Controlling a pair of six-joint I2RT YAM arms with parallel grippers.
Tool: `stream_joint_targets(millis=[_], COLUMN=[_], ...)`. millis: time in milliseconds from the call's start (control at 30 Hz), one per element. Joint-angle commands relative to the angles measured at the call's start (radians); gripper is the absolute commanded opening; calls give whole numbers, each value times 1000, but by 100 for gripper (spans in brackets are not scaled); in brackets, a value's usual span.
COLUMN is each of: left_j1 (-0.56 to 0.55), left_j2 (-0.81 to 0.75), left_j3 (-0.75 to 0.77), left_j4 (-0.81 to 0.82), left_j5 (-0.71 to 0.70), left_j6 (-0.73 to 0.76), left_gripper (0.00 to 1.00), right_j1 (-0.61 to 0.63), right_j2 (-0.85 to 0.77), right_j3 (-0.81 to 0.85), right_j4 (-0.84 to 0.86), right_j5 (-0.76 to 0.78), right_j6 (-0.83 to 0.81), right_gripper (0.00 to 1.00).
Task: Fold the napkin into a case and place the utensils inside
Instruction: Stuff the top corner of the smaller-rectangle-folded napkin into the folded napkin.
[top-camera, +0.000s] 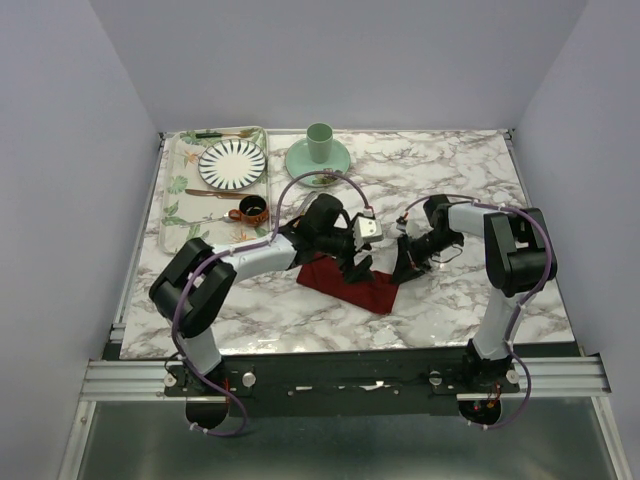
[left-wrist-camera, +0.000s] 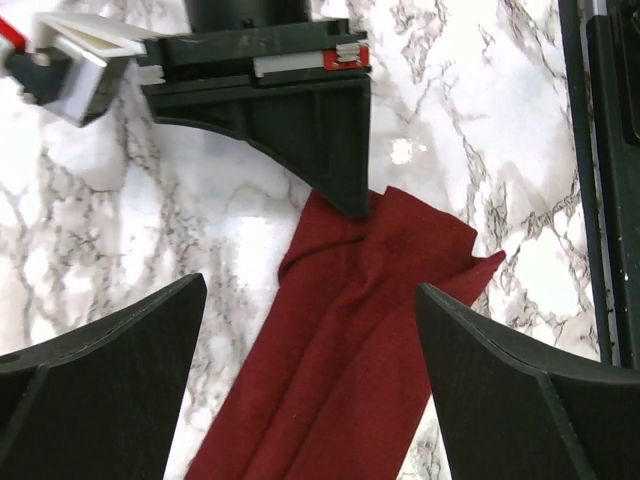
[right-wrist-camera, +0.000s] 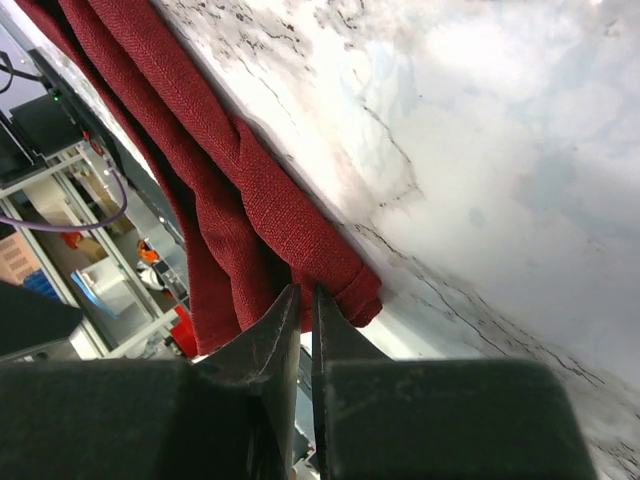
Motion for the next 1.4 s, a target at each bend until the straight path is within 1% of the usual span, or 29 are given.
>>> stream_joint_targets(millis=[0, 33, 67, 100, 133, 167, 233, 333, 433, 567, 767, 867, 900, 967, 1000, 1067, 1267, 1367], left_j1=[31, 31, 28, 19, 10, -10, -31, -64, -84, -107, -133, -134, -134, -134, -133, -133, -131, -131], left_j2=[-69, -86, -86, -80, -54, -37, 4, 27, 52, 95, 133, 150, 152, 159, 161, 172, 176, 187], left_j3=[-31, -38, -33, 2, 30, 56, 103, 116, 126, 165, 191, 205, 206, 209, 209, 218, 206, 206], left_j4=[10, -51, -92, -169, -297, -349, -413, -401, -375, -389, -424, -421, -411, -375, -358, -346, -248, -223], left_j5=[65, 129, 157, 177, 211, 219, 214, 185, 159, 151, 145, 140, 137, 124, 119, 108, 65, 32], left_j6=[45, 151, 205, 262, 352, 394, 426, 469, 477, 497, 532, 514, 499, 447, 428, 406, 313, 276], left_gripper=[89, 85, 81, 72, 68, 66, 66, 65, 65, 63, 53, 42, 32, 18, 7, 1, 0, 8], right_j1=[8, 8, 8, 9, 8, 8, 6, 8, 6, 8, 9, 8, 8, 9, 9, 9, 11, 9], right_j2=[10, 8, 10, 11, 13, 13, 14, 16, 17, 22, 26, 26, 31, 34, 34, 33, 36, 37], right_j3=[22, 24, 22, 22, 22, 22, 22, 24, 22, 24, 30, 29, 28, 28, 28, 30, 33, 36], right_j4=[3, 1, 3, 3, 1, 3, 3, 4, 7, 11, 9, 9, 12, 12, 14, 14, 11, 9], right_j5=[26, 25, 25, 25, 23, 23, 23, 23, 23, 23, 22, 22, 22, 18, 17, 22, 22, 22], right_j6=[-23, -23, -23, -23, -23, -24, -21, -18, -17, -15, -14, -14, -15, -15, -14, -17, -20, -21], right_gripper=[17, 17, 17, 17, 17, 17, 17, 17, 17, 17, 17, 17, 17, 17, 17, 17, 17, 17])
